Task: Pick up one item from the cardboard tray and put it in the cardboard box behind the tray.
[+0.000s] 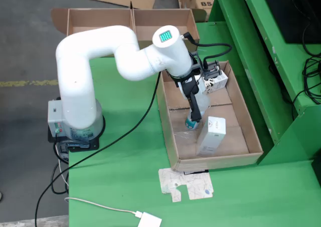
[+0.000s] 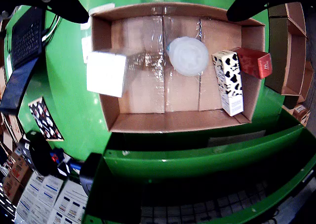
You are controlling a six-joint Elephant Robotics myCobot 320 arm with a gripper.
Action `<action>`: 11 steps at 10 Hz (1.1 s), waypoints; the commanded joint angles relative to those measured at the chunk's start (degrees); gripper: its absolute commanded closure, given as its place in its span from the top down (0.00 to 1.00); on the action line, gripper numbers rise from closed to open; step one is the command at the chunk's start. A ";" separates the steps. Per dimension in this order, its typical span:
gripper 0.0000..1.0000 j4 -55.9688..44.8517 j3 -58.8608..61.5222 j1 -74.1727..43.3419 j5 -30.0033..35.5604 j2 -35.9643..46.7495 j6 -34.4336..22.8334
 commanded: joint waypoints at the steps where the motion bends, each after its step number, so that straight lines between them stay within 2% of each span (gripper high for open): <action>1: 1.00 0.25 2.51 -0.09 -0.67 -0.09 1.07; 2: 1.00 -2.51 13.42 -0.10 -0.83 -9.23 0.79; 7: 1.00 -4.37 20.60 -0.29 -0.90 -14.37 0.63; 8: 1.00 -6.93 28.64 -1.07 -0.53 -19.63 -0.03; 9: 1.00 -6.93 28.64 -1.07 -0.53 -19.63 -0.03; 11: 1.00 -10.38 36.55 -3.50 0.11 -23.66 -0.57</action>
